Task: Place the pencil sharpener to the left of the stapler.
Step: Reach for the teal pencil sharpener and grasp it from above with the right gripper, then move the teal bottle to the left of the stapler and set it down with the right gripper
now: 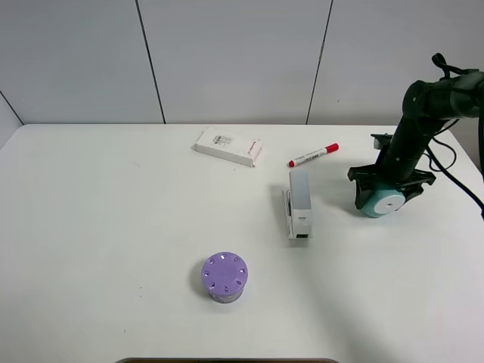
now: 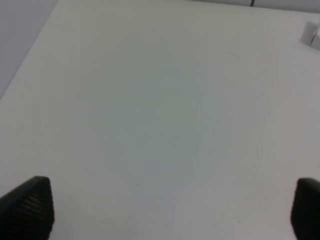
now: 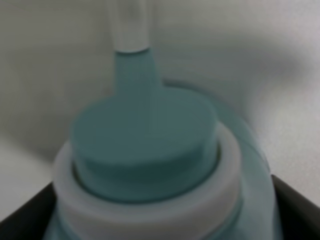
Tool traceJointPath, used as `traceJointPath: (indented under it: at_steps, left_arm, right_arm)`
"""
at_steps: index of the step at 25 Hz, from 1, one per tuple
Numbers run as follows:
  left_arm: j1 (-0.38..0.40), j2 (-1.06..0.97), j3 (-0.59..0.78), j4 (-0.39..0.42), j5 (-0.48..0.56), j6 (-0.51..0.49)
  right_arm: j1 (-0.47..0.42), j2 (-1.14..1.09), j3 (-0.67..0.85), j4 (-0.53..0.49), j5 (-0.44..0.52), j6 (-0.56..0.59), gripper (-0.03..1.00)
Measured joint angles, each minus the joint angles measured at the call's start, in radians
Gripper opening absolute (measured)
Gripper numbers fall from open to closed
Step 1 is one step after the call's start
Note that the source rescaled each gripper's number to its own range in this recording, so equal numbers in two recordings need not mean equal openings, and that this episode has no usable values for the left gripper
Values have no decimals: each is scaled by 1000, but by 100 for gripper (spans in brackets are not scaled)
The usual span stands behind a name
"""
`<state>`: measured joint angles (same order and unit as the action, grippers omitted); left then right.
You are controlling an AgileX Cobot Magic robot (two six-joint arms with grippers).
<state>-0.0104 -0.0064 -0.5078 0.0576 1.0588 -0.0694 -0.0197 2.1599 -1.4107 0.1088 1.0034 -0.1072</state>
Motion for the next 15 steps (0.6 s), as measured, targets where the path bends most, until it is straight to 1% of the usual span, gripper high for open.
traceJointPath:
  at_steps: [1, 15]
  left_arm:
    - [0, 0, 0, 0, 0, 0]
    - [0, 0, 0, 0, 0, 0]
  right_arm:
    - [0, 0, 0, 0, 0, 0, 0]
    - [0, 0, 0, -1, -2, 0, 0]
